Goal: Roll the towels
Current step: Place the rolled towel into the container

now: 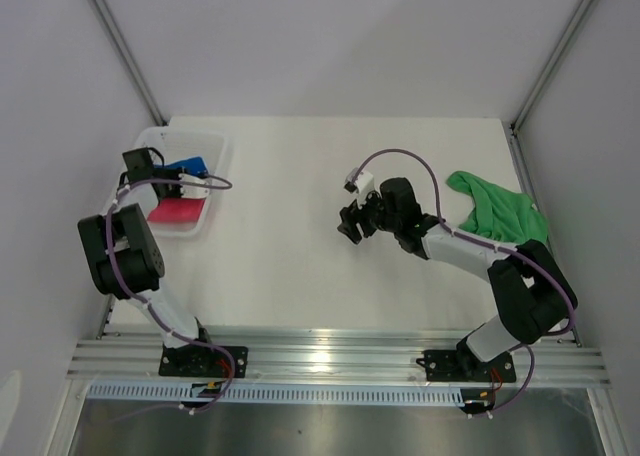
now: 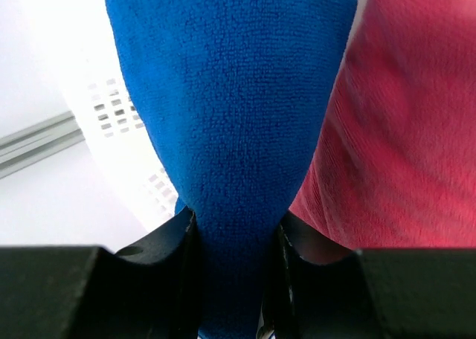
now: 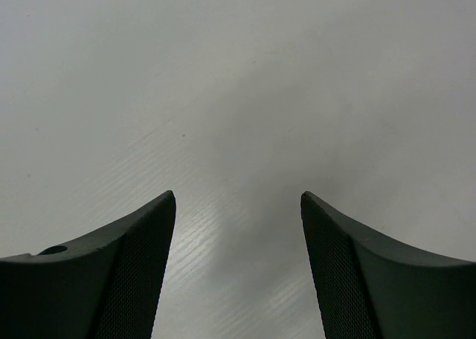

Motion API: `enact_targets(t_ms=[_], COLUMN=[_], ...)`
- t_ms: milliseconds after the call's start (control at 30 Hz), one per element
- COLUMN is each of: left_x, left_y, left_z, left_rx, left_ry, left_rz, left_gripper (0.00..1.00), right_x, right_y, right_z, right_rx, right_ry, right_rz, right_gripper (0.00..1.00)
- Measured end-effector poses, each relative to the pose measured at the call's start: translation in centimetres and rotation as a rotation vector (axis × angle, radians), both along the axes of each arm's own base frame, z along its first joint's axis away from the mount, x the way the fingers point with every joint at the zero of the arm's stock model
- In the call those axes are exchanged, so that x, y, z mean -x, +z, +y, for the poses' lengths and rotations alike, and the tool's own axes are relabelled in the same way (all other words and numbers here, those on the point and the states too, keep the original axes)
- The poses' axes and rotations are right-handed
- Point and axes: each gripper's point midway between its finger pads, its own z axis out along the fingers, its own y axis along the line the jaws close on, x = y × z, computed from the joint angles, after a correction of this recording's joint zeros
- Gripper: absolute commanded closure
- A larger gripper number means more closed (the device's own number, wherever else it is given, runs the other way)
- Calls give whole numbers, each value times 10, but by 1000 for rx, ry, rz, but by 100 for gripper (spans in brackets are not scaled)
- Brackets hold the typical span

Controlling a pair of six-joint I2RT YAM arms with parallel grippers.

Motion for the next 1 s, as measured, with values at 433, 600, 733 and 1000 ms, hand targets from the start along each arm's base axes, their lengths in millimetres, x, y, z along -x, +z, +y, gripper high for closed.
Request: enact_targets(t_ms=[433, 600, 733, 1000], left_x=[5, 0, -6, -7], left_y=[-29, -32, -37, -44], left_z=[13, 16, 21, 26], left_rx=[-23, -27, -36, -54], left_ry=[-94, -102, -99, -85], left_rz=[142, 158, 168, 188], left_gripper=[97, 92, 87, 80], right_x=[3, 1, -2, -2], right_y=[-13, -15, -14, -15], right_z=[8, 11, 13, 12], right_rx=[49, 63, 69, 79], right_ry=[-9, -11, -14, -19], right_rz=[64, 80, 84, 93], right_gripper=[29, 29, 29, 29])
